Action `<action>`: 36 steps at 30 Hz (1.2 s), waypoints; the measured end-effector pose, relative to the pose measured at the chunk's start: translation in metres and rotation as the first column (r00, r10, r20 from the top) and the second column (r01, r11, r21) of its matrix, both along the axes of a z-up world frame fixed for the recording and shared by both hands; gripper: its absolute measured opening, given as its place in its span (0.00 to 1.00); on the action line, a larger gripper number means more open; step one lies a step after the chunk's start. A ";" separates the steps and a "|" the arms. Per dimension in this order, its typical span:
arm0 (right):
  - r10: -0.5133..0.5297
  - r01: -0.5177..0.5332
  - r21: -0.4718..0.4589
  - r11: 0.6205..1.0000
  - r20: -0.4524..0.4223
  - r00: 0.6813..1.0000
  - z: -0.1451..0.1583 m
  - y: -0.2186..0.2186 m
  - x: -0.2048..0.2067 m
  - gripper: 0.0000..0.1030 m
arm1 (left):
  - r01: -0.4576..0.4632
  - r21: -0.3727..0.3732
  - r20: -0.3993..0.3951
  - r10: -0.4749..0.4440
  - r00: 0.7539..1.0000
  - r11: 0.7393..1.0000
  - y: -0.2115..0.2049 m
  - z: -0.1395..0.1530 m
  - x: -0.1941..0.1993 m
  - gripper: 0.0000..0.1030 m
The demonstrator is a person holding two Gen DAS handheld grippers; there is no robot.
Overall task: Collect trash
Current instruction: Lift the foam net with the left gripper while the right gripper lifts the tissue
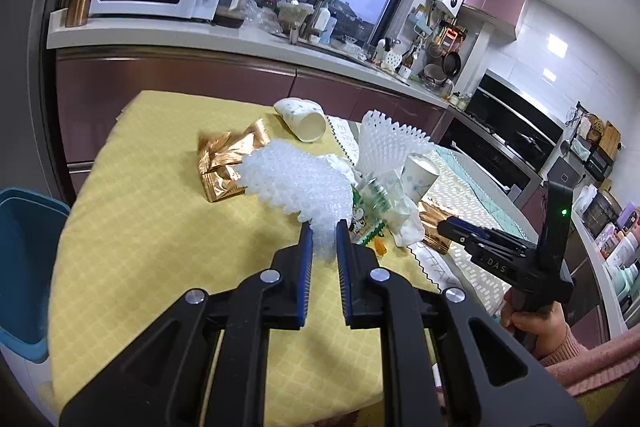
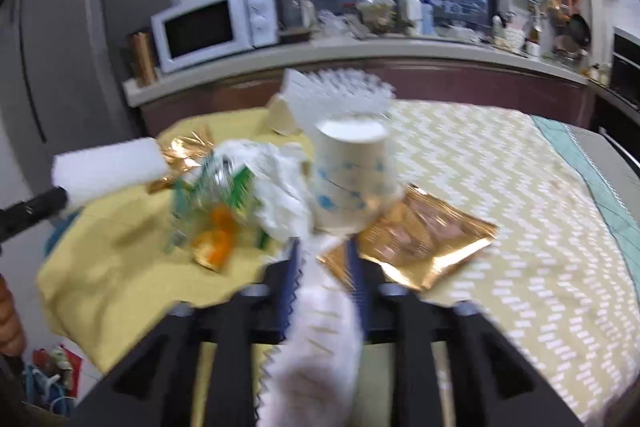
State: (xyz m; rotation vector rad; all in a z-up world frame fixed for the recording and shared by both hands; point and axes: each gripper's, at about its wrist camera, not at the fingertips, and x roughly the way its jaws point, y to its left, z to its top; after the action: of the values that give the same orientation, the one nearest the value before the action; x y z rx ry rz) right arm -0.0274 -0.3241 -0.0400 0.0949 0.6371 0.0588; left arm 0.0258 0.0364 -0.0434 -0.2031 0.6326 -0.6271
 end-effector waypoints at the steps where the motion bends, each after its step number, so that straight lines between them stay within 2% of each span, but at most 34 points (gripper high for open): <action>1: 0.014 -0.014 0.008 1.000 0.002 1.000 0.002 0.004 0.004 0.51 | -0.005 0.000 0.004 0.005 1.000 1.000 0.002 0.001 -0.001 0.12; 5: 0.028 -0.028 0.011 1.000 -0.036 0.999 -0.005 0.012 0.025 0.49 | -0.033 -0.001 0.012 0.033 0.999 0.999 0.013 0.003 -0.006 0.12; 6: 0.028 -0.027 0.022 0.999 -0.051 0.998 -0.009 0.012 0.029 0.41 | -0.043 0.000 0.011 0.042 0.999 0.999 0.016 0.004 -0.008 0.12; 7: 0.039 -0.036 0.048 0.998 -0.072 0.997 -0.013 0.010 0.033 0.28 | -0.048 0.001 0.012 0.048 0.999 0.999 0.018 0.004 -0.009 0.12; 10: 0.055 -0.047 0.089 0.995 -0.098 0.994 -0.018 0.008 0.037 0.04 | -0.069 0.011 0.016 0.069 0.997 0.998 0.026 0.005 -0.012 0.12; 14: 0.052 -0.046 0.097 0.994 -0.059 0.997 -0.009 0.007 0.028 0.02 | -0.106 0.022 0.021 0.105 0.994 0.994 0.041 0.006 -0.016 0.12; 23: 0.081 -0.088 0.100 0.991 0.075 0.994 0.043 0.016 0.008 0.02 | -0.206 0.023 0.023 0.206 0.978 0.978 0.085 0.008 -0.022 0.12; 26: 0.088 -0.092 0.059 0.994 0.075 0.993 0.050 0.023 0.009 0.03 | -0.237 0.020 0.024 0.237 0.971 0.971 0.101 0.009 -0.025 0.12; 28: 0.065 -0.066 0.035 0.997 0.032 0.997 0.040 0.025 0.016 0.20 | -0.254 0.014 0.023 0.254 0.967 0.967 0.110 0.009 -0.027 0.12; 29: 0.068 -0.068 0.020 0.998 -0.007 0.998 0.032 0.026 0.020 0.39 | -0.263 0.013 0.021 0.262 0.965 0.965 0.115 0.008 -0.029 0.12; 30: 0.066 -0.066 0.006 0.998 -0.029 0.997 0.025 0.028 0.023 0.44 | -0.266 0.013 0.019 0.266 0.964 0.964 0.118 0.007 -0.029 0.12; 33: 0.063 -0.066 -0.026 0.997 -0.106 0.992 0.000 0.037 0.032 0.41 | -0.277 0.016 0.010 0.277 0.961 0.961 0.125 0.003 -0.031 0.12; 35: 0.055 -0.058 -0.020 0.998 -0.138 0.989 -0.012 0.036 0.036 0.30 | -0.286 0.020 0.004 0.286 0.958 0.958 0.130 0.000 -0.032 0.12; 36: 0.054 -0.056 -0.012 0.998 -0.148 0.987 -0.016 0.035 0.037 0.17 | -0.289 0.022 0.003 0.289 0.957 0.957 0.130 -0.001 -0.033 0.12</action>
State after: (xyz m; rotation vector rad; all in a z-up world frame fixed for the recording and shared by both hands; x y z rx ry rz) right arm 0.0098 -0.2887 -0.0557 0.0664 0.7884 0.1005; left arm -0.0068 0.1664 -0.0441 -0.2699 0.5958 -0.3372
